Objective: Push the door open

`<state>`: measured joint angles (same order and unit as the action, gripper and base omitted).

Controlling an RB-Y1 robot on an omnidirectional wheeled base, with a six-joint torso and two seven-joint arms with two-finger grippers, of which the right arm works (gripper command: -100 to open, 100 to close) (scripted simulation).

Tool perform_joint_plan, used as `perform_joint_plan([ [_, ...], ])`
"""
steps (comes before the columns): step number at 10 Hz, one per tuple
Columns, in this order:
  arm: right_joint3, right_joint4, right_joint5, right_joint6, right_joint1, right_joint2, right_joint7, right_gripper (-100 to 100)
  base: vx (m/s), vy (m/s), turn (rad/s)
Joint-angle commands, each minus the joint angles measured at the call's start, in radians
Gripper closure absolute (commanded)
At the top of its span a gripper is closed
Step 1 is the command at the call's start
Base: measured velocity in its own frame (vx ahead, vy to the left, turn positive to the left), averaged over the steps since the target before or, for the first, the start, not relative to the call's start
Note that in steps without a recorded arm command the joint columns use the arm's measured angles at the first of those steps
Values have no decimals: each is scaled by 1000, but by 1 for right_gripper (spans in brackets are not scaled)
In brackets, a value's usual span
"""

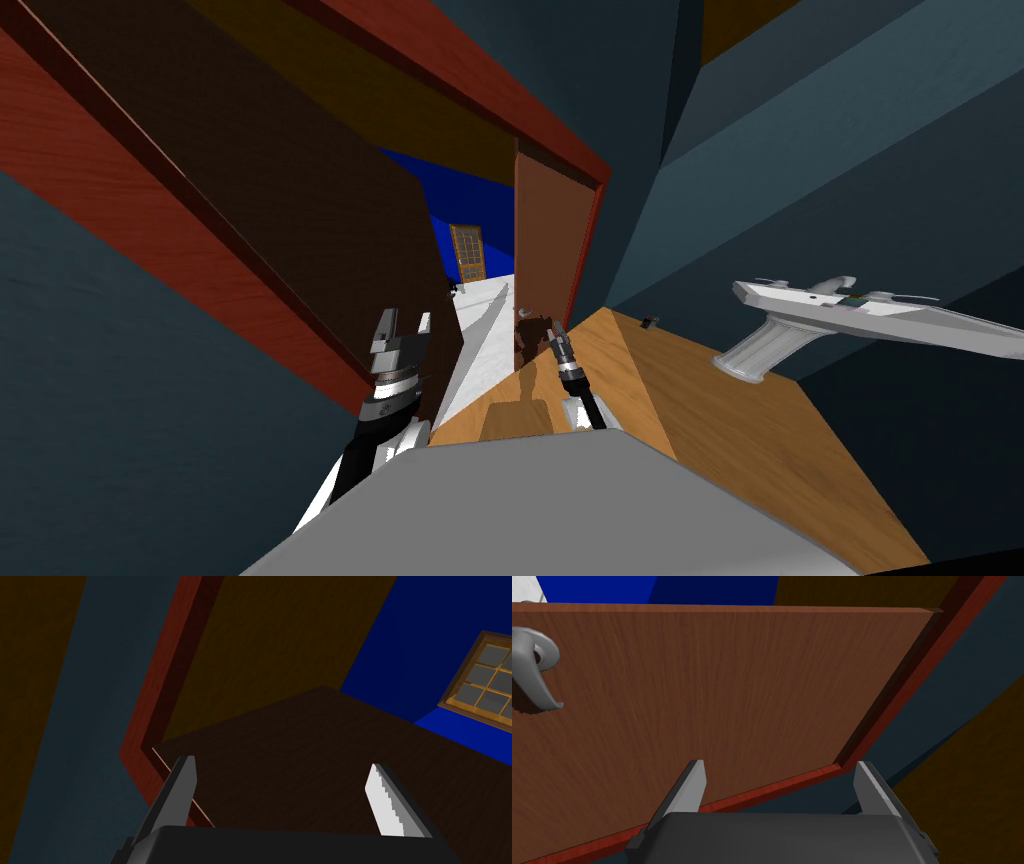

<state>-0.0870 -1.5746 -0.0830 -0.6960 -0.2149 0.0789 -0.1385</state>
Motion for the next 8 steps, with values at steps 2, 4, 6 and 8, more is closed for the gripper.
perform_joint_plan([
  [2,-4,66,-9,-17,20,0,-5,-100,45,-46,35],
  [4,-6,113,-16,-25,40,2,-11,-100,46,-43,39],
  [6,-9,187,-30,-39,81,5,-23,-100,56,-65,62],
  [8,-11,237,-36,-47,101,6,-30,-100,53,-55,33],
])
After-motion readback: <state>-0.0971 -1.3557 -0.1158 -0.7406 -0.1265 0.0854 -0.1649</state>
